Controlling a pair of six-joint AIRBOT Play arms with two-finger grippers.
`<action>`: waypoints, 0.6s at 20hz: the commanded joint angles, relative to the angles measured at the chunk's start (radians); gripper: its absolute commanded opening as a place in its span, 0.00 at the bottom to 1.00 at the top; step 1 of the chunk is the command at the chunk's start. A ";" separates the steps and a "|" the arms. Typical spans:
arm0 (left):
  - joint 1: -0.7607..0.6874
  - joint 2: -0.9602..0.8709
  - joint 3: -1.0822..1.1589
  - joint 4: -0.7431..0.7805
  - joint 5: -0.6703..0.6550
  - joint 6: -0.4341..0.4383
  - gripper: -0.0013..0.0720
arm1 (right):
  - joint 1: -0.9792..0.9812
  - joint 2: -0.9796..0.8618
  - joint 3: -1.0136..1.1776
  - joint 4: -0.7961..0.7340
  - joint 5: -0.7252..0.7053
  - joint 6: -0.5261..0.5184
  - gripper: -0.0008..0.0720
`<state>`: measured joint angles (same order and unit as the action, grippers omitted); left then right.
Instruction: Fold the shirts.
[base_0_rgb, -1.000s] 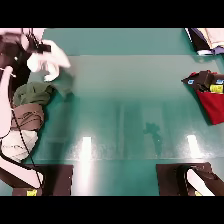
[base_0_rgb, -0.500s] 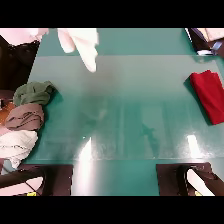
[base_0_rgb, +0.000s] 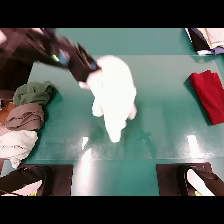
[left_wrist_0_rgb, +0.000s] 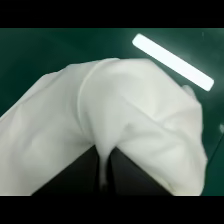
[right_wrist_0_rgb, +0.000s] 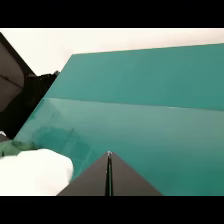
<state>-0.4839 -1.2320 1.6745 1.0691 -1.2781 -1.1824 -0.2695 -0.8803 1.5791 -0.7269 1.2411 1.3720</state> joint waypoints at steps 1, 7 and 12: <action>-0.017 0.003 -0.264 0.053 0.106 0.011 0.06 | 0.000 0.001 0.008 0.000 0.060 0.000 0.04; 0.086 -0.032 -0.294 0.130 0.101 -0.145 0.62 | 0.000 0.001 -0.049 0.000 0.072 0.000 0.04; 0.157 0.034 -0.447 -0.029 -0.079 -0.179 0.62 | 0.000 0.001 -0.106 0.000 0.055 0.000 0.04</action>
<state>-0.3511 -1.2331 1.3216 1.1309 -1.2797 -1.3315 -0.2695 -0.8799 1.5028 -0.7284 1.3060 1.3720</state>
